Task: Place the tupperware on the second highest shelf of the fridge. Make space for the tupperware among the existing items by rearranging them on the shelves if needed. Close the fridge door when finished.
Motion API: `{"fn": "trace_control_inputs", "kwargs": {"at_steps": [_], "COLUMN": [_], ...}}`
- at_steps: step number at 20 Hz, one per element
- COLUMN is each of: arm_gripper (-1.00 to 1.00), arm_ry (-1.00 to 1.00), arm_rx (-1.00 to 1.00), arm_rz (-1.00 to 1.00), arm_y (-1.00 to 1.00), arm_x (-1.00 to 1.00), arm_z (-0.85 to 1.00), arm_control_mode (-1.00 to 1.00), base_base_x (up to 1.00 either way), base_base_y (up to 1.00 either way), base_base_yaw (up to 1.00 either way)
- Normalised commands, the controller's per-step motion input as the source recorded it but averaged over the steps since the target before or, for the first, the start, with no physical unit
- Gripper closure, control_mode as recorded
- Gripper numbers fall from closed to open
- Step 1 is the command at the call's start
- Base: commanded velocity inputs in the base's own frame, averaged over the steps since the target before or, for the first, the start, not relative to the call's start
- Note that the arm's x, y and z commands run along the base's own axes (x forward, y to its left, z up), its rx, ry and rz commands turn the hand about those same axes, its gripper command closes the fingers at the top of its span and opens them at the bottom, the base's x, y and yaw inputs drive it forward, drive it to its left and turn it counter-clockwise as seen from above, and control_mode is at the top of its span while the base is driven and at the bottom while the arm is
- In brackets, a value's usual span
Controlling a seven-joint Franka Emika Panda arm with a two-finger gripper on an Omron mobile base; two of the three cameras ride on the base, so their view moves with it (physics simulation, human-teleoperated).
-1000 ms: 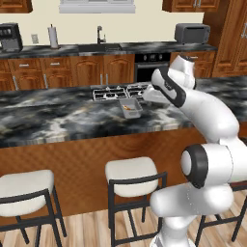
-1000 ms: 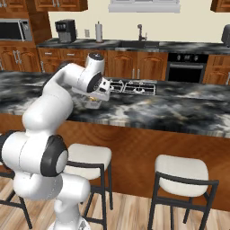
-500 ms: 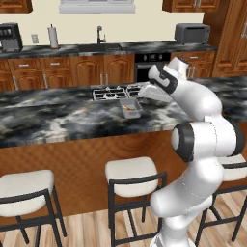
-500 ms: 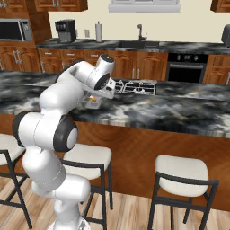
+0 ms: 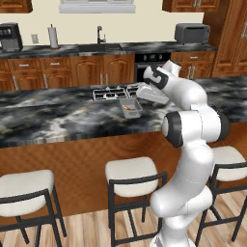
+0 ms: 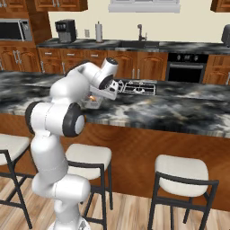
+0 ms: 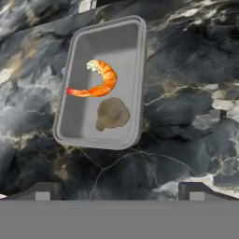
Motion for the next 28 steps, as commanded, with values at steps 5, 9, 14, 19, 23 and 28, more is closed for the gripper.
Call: {"fn": "trace_control_inputs", "kwargs": {"at_steps": [5,9,14,19,23,28], "arm_gripper": [-1.0,-1.0,-1.0,-1.0,-1.0,-1.0], "arm_ry": [0.14,0.02,0.0,0.04,0.04,0.03], "arm_rx": [-0.1,-0.07,0.0,-0.02,-0.03,-0.05], "arm_rz": [0.0,0.0,0.0,0.0,0.0,0.0], "arm_y": [0.0,0.0,0.0,0.0,0.01,0.04], "arm_x": [0.3,0.0,0.19,0.38,0.3,0.23], "arm_z": [-0.33,0.0,0.0,-0.11,-0.23,-0.25], "arm_control_mode": [-1.0,-1.0,-1.0,-1.0,-1.0,-1.0], "base_base_x": [0.0,0.0,0.0,0.0,0.0,0.0], "base_base_y": [0.0,0.0,0.0,0.0,0.0,0.0], "base_base_yaw": [0.0,0.0,0.0,0.0,0.0,0.0]}}
